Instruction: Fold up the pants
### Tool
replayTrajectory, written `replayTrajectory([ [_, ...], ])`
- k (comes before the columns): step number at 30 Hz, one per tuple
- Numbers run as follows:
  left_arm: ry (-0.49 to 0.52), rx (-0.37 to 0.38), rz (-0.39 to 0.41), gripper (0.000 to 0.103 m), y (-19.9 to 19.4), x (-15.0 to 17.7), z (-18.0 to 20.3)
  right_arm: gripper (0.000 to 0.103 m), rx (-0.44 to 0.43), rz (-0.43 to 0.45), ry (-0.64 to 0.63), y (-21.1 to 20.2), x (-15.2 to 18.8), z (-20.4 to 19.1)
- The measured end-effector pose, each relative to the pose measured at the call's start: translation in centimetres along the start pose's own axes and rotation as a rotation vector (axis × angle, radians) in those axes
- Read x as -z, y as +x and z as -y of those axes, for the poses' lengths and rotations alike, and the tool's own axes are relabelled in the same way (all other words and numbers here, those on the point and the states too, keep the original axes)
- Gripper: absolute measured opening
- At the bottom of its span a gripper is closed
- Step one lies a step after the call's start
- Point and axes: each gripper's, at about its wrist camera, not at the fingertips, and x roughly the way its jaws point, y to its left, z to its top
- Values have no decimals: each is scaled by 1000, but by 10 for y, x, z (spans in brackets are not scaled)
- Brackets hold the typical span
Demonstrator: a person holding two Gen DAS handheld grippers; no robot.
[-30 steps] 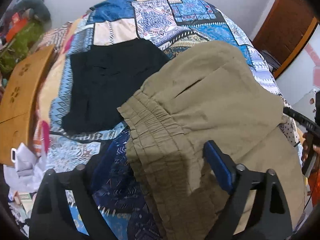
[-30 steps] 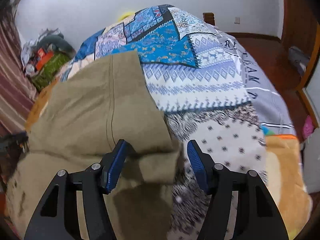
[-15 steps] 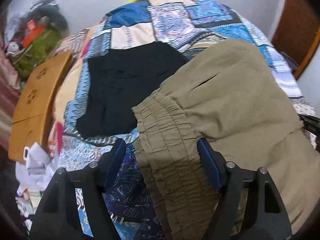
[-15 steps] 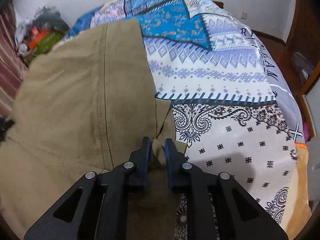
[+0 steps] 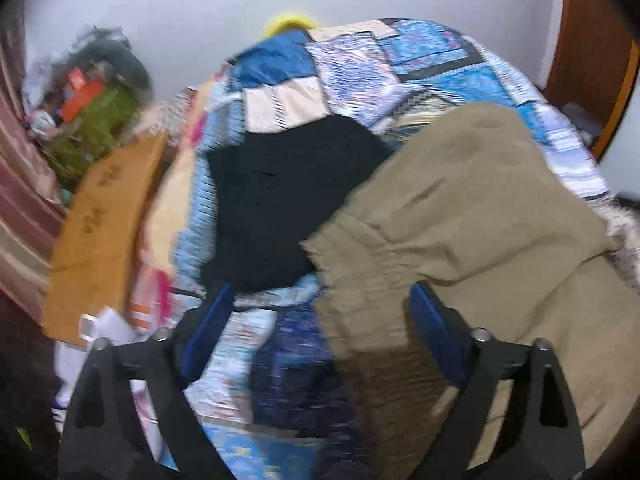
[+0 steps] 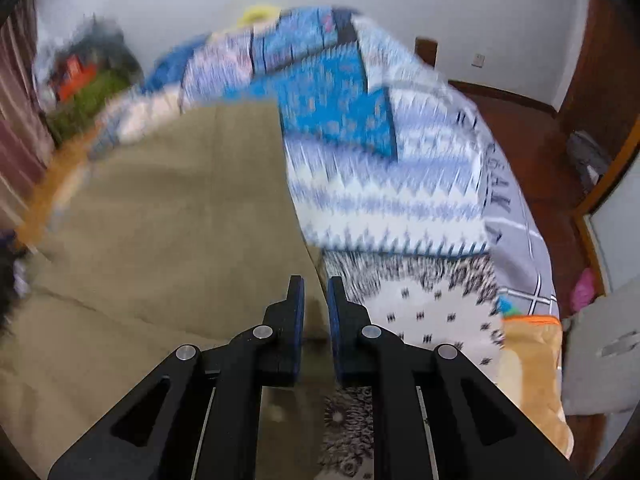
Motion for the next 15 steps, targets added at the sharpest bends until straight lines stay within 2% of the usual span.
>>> replayTrajectory([
  [3, 2, -55, 9, 95, 3, -8, -14, 25, -30, 89, 12, -30, -18, -3],
  [5, -24, -67, -8, 95, 13, -16, -27, 44, -40, 136, 1, -42, -30, -7],
  [8, -78, -92, -41, 96, 30, -27, -42, 53, -89, 176, -14, -43, -52, -22],
  [10, -94, -84, -55, 96, 44, -34, -48, 59, -88, 192, -17, -33, -62, -28],
  [12, -92, -68, -70, 96, 55, -37, -48, 60, -83, 184, -22, -16, -74, -32],
  [15, -99, -2, -110, 96, 77, -42, -43, 60, -84, 159, -17, 11, -92, -36],
])
